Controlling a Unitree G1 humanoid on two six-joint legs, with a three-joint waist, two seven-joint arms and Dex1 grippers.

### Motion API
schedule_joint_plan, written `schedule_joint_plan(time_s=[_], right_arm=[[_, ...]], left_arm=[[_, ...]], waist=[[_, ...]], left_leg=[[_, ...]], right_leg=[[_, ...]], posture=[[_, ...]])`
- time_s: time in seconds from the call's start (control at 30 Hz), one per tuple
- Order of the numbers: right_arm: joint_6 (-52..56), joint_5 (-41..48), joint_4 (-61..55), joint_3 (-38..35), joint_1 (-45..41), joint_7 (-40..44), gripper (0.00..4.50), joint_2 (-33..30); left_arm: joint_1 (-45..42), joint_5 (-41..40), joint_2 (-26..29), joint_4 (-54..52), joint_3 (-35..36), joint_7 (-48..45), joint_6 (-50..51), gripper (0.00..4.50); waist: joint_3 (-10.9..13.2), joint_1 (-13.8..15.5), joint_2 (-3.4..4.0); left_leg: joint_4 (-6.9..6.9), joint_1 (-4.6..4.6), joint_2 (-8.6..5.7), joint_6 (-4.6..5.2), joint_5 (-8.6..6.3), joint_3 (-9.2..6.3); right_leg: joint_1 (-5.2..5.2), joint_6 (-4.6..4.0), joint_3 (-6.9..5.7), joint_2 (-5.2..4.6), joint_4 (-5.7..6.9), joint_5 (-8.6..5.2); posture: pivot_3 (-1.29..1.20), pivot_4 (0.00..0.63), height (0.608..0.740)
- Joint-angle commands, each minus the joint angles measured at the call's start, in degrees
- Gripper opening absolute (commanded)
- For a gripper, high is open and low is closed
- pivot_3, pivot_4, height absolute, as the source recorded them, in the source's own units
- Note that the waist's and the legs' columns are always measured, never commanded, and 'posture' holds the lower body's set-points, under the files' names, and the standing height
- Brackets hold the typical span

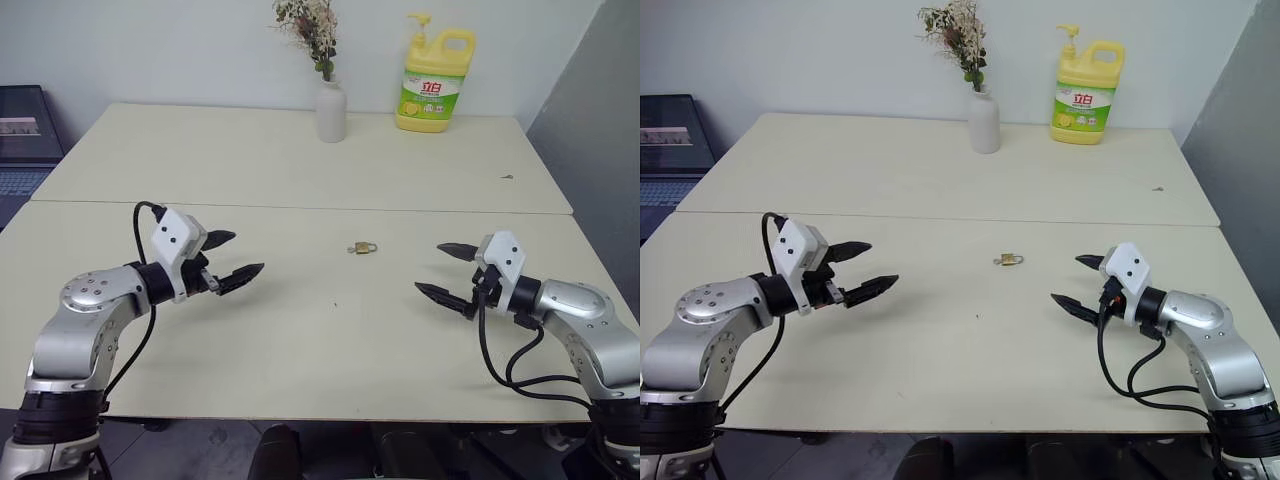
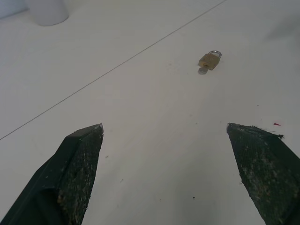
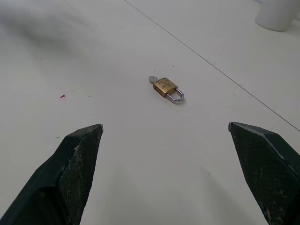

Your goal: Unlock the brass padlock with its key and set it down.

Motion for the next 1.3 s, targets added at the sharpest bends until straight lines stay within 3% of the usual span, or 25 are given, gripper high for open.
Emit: schedule_joint_plan(time_s=[0.03, 0.3, 0.6, 0.93, 1.17, 1.3], right_arm=[[-0.4, 1.0, -2.7, -2.5, 0.3, 0.0, 4.5, -0.3], [-0.2, 0.9, -3.7, -2.7, 1.6, -0.1, 4.5, -0.9], [1.8, 1.3, -5.2, -2.1, 0.7, -0.5, 4.5, -0.3], [1.7, -0.5, -5.4, -0.1, -1.2, 1.5, 4.5, -2.6], [6.7, -4.0, -1.9, 7.2, -11.5, 3.9, 4.5, -3.4], [7.9, -7.6, 10.2, 15.7, -24.7, 8.8, 4.5, 0.9]], left_arm=[[-1.1, -1.1, 0.4, -1.0, 0.6, -1.2, -1.2, 4.38], [-1.0, 1.4, 0.3, -2.2, -1.1, 0.5, -1.4, 4.38], [-2.0, -2.5, -0.8, -2.0, 0.0, -3.1, -3.9, 4.38], [-2.4, -2.1, 4.3, -3.4, -4.3, -12.8, -5.8, 4.38], [-4.6, -1.4, 6.3, -2.9, -5.7, -15.6, -5.7, 4.38], [-7.7, -0.3, 5.2, -0.5, -7.2, -15.2, -6.7, 4.38]], waist=[[0.0, 0.0, 0.0], [0.0, 0.0, 0.0], [0.0, 0.0, 0.0], [0.0, -0.1, 0.0], [0.0, -0.3, 0.02], [0.0, -0.5, 0.03]], left_leg=[[0.0, 0.0, 0.0, 0.0, 0.0, 0.0], [0.0, -0.01, 0.0, 0.0, 0.0, 0.0], [0.01, 0.0, 0.02, 0.0, 0.0, 0.0], [0.01, 0.0, 0.02, 0.0, 0.0, 0.01], [0.03, 0.03, 0.04, 0.0, 0.0, 0.01], [0.04, 0.01, 0.05, 0.01, 0.01, 0.02]], right_leg=[[0.0, 0.0, 0.0, 0.0, 0.0, 0.0], [0.0, 0.0, 0.0, 0.0, 0.0, 0.0], [0.0, 0.0, 0.01, 0.02, 0.01, 0.0], [0.0, -0.01, 0.02, 0.03, 0.0, 0.0], [-0.02, -0.01, 0.04, 0.07, 0.03, 0.0], [-0.06, -0.03, 0.04, 0.09, 0.05, 0.01]], posture=[[0.0, 0.15, 0.74], [0.0, 0.15, 0.74], [0.0, 0.15, 0.74], [0.0, 0.15, 0.74], [0.0, 0.15, 0.74], [0.0, 0.15, 0.74]])
